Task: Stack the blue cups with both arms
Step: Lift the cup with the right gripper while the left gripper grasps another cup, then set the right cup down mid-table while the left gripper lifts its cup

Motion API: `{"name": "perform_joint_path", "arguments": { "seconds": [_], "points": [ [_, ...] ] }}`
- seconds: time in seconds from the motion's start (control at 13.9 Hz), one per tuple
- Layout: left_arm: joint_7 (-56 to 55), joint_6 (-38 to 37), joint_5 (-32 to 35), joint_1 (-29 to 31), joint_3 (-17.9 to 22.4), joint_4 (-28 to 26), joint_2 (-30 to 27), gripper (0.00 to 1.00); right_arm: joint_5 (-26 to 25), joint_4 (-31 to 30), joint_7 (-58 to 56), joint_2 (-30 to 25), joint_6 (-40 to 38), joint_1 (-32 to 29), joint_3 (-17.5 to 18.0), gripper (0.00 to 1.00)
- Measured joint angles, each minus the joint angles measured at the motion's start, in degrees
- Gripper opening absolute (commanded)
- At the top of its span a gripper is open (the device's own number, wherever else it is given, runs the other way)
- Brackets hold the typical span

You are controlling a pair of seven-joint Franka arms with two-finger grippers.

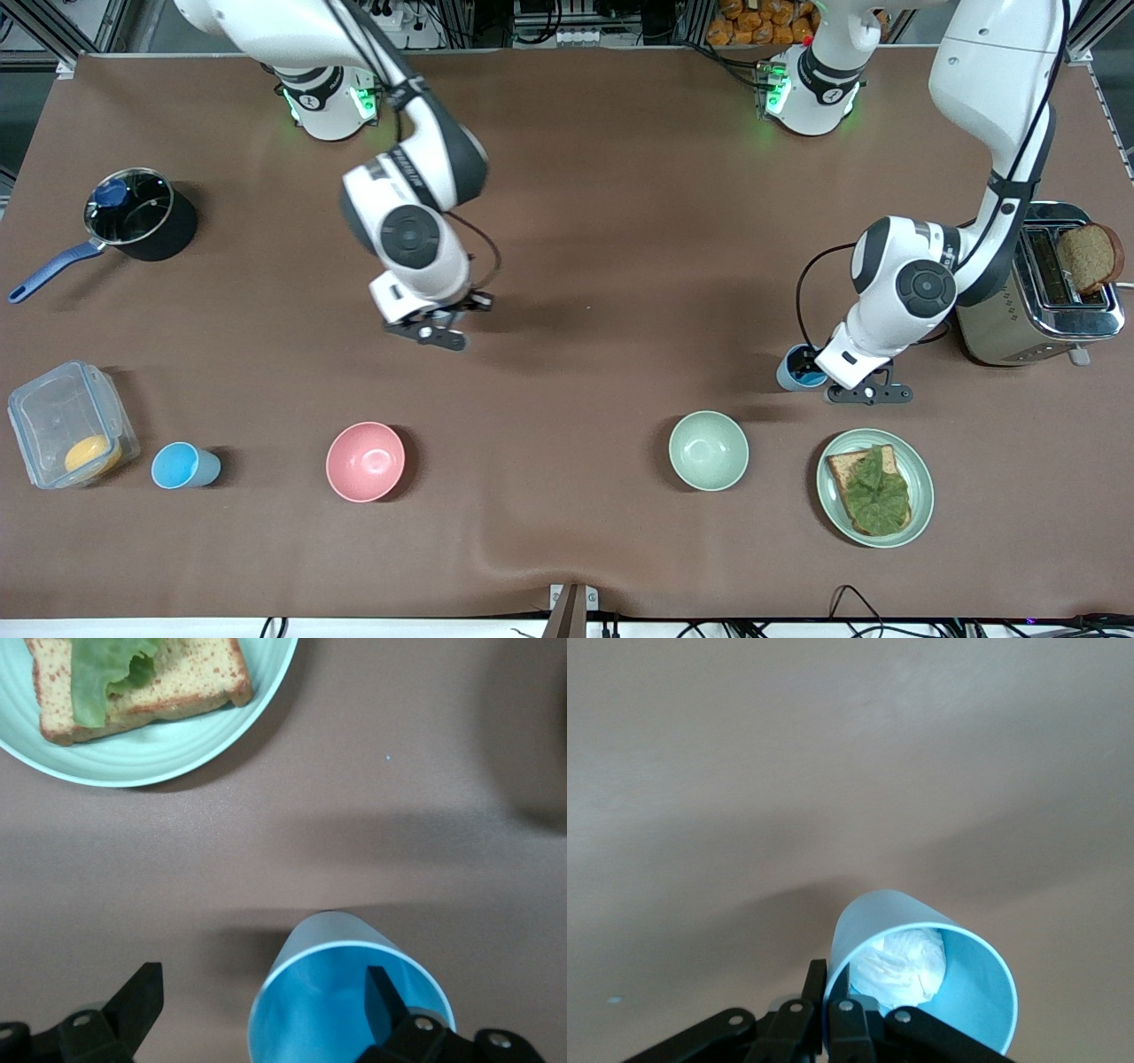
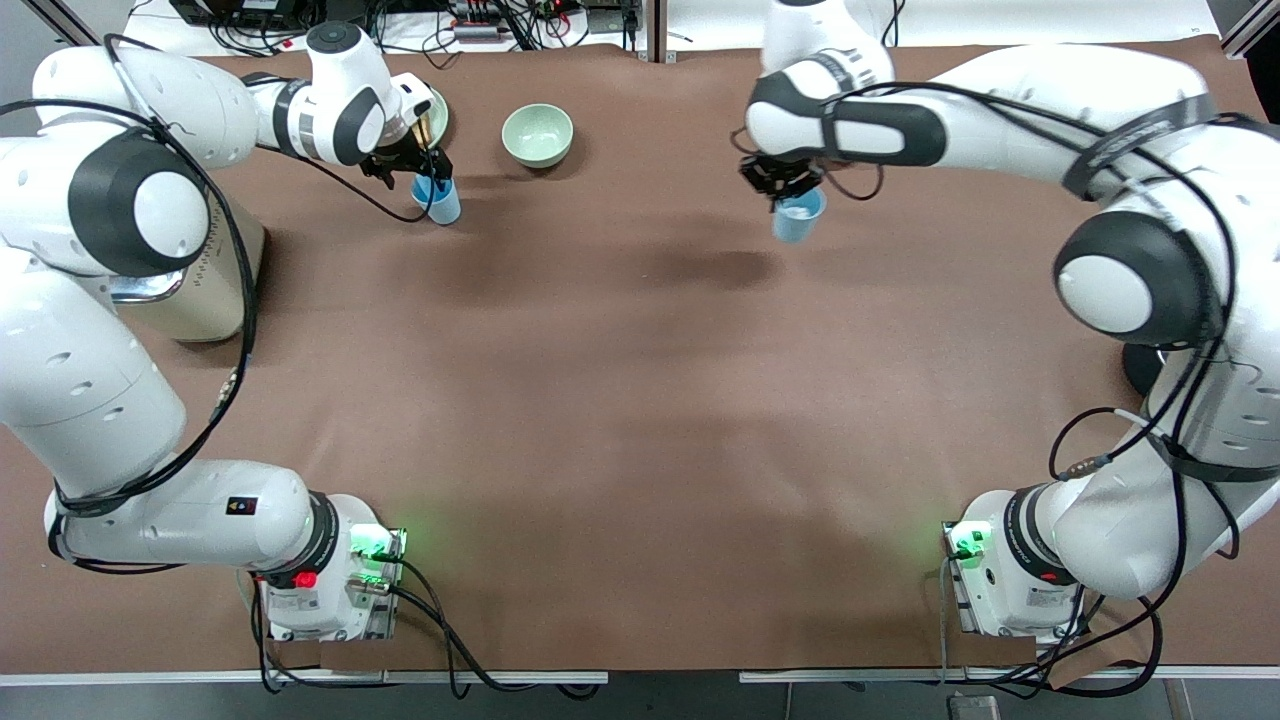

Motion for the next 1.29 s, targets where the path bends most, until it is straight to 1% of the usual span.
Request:
{"name": "perform_joint_path", "arguments": {
  "seconds": [0.14,0.22,0.29,0.43,0.5,0.57,0.93,1.08,1.15,1.22,1.29],
  "points": [
    [-0.14,0.01,-1.04,0.01,-0.02,0.77,1.05,1.0,4.16,4.4,4.18,4.39,1.35,2.53,0.01,0.0],
    [-0.15,0.01,-1.4,0.0,-0.04,1.15,1.54,0.93,5.11,6.4,6.38,6.56,2.98,3.73,-0.01,0.0],
    [-0.26,0.01,-1.54,-0.01,-0.07,1.39,1.94,0.7,5.45,7.8,8.42,8.39,5.16,4.63,-0.01,0.0],
    [-0.63,0.01,-1.57,-0.01,-0.09,1.59,2.46,0.4,5.6,9.17,10.14,10.83,8.52,5.52,-0.02,0.0],
    [-0.71,0.01,-1.59,-0.01,-0.09,1.63,2.63,0.29,5.64,9.5,10.39,11.52,8.91,5.76,-0.02,0.0],
    [-0.77,0.02,-1.67,-0.02,-0.1,1.69,2.73,0.25,5.66,9.61,10.77,12.03,9.14,6.07,-0.01,0.0],
    [-1.17,0.02,-1.74,0.0,-0.08,1.77,3.13,0.19,5.67,9.77,12.43,13.74,12.45,7.95,-0.01,0.0],
    [-1.32,0.02,-1.75,0.0,-0.09,1.77,3.2,0.14,5.68,9.85,13.14,14.04,13.02,8.22,-0.03,0.0],
    [-1.63,0.02,-1.75,0.0,-0.1,1.78,3.21,0.11,5.68,9.88,13.45,14.05,13.04,8.33,-0.05,0.16],
    [-1.8,0.02,-1.75,-0.01,-0.11,1.78,3.21,0.06,5.68,9.9,13.63,14.06,13.11,8.43,-0.05,0.99],
    [-1.82,0.02,-1.75,-0.01,-0.12,1.82,3.21,0.01,5.68,9.91,13.72,14.07,13.24,8.53,-0.05,1.0]
  ]
}}
